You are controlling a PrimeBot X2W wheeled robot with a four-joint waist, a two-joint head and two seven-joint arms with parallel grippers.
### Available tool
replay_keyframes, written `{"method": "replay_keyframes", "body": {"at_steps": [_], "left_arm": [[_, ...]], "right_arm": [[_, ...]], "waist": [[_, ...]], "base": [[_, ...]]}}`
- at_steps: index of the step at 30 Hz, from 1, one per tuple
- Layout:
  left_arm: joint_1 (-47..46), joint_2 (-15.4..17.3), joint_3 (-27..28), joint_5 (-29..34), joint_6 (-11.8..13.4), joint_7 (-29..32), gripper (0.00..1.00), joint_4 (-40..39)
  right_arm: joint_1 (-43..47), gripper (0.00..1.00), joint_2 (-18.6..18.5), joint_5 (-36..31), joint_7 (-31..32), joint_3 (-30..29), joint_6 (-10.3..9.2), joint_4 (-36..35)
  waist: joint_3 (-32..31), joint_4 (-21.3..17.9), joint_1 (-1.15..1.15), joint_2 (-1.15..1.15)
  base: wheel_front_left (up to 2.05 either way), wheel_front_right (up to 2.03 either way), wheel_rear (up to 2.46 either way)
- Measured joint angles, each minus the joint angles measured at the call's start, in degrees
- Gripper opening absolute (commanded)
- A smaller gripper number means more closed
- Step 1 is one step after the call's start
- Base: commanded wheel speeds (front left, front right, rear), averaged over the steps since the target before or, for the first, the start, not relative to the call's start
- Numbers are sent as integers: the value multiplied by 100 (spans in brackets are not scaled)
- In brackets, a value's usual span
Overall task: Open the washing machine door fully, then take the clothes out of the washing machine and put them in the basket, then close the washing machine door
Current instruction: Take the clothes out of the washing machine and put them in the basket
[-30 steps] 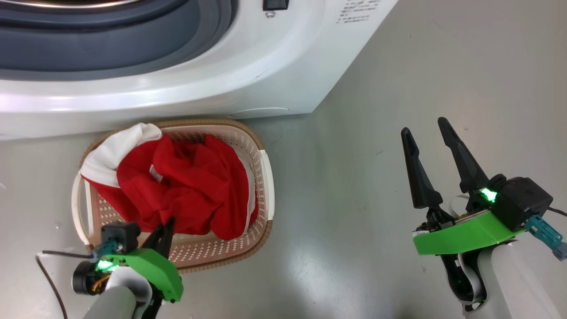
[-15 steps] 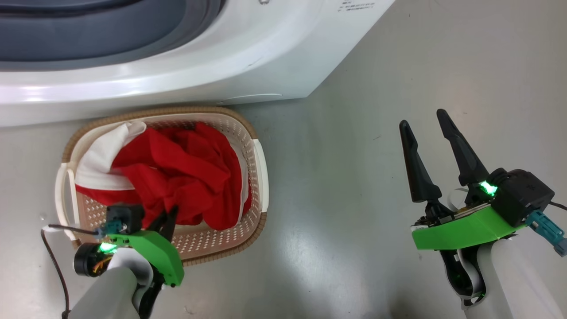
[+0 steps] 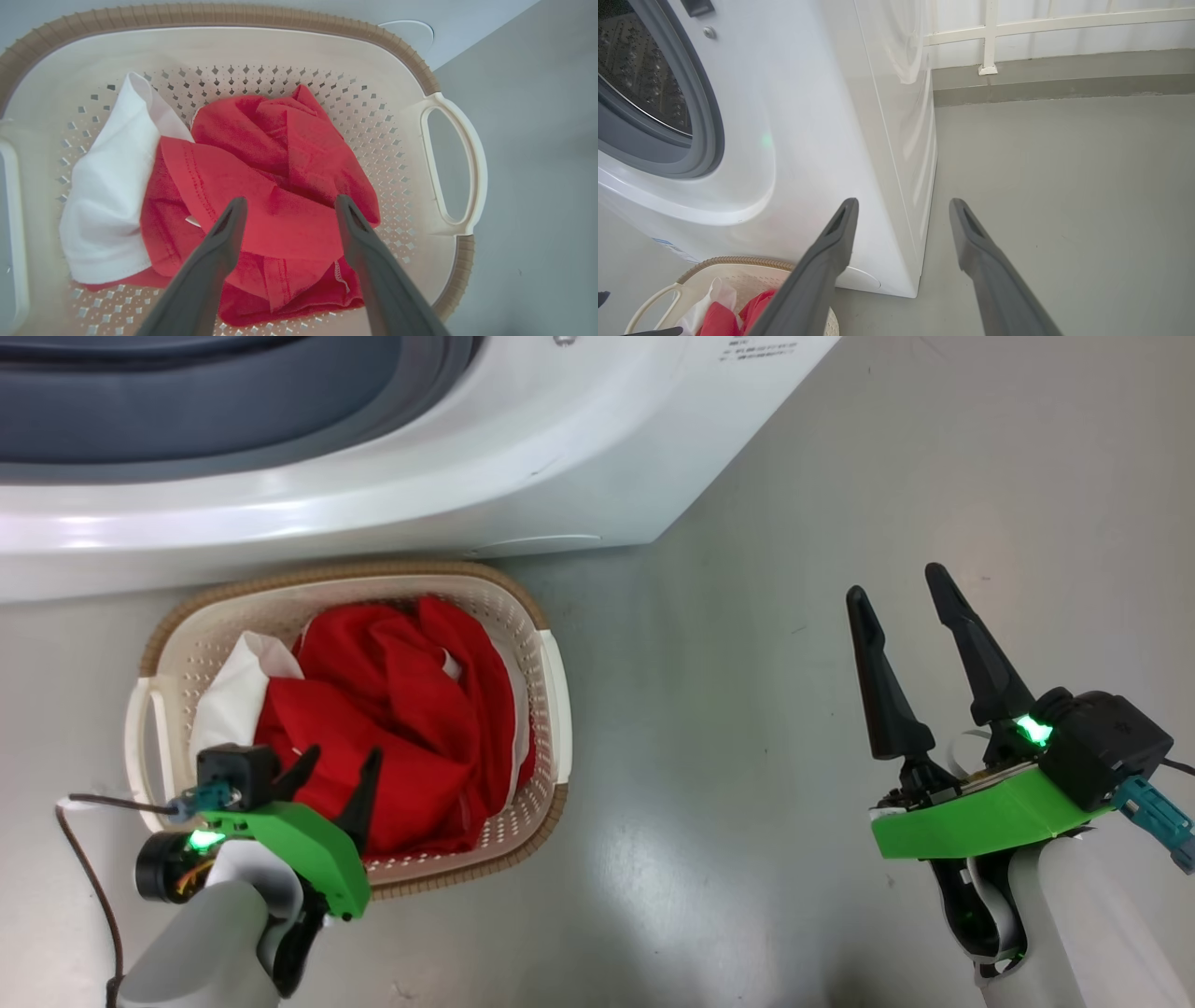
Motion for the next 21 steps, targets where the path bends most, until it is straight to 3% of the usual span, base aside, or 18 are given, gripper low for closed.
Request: {"method": "replay_keyframes", "body": {"at_steps": [10, 21], "left_arm": [[66, 78, 386, 70, 0, 1, 100, -294], [693, 116, 1739, 950, 0, 0, 100, -1167]], "right_arm": [[2, 100, 0, 0, 0, -16, 0, 90], [244, 100, 0, -10, 0, -67, 0, 210]], "waist": [[-304, 53, 0, 0], [-970, 97, 0, 0]], "base": [[0, 0, 0], [0, 0, 0]]}}
